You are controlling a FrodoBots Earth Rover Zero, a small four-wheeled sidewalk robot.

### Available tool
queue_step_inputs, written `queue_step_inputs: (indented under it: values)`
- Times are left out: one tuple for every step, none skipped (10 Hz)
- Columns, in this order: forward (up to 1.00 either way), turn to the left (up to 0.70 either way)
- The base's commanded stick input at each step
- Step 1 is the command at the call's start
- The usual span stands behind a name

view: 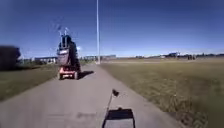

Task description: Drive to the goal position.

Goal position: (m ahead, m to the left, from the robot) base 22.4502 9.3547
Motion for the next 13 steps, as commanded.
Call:
queue_step_inputs:
  values:
    - [1.0,0.0]
    - [1.0,0.0]
    - [1.0,0.1]
    - [1.0,0.21]
    - [1.0,0.39]
    - [1.0,0.37]
    - [1.0,0.0]
    - [1.0,0.0]
    - [1.0,0.0]
    - [1.0,0.0]
    - [1.0,0.02]
    - [1.0,0.05]
    - [1.0,0.4]
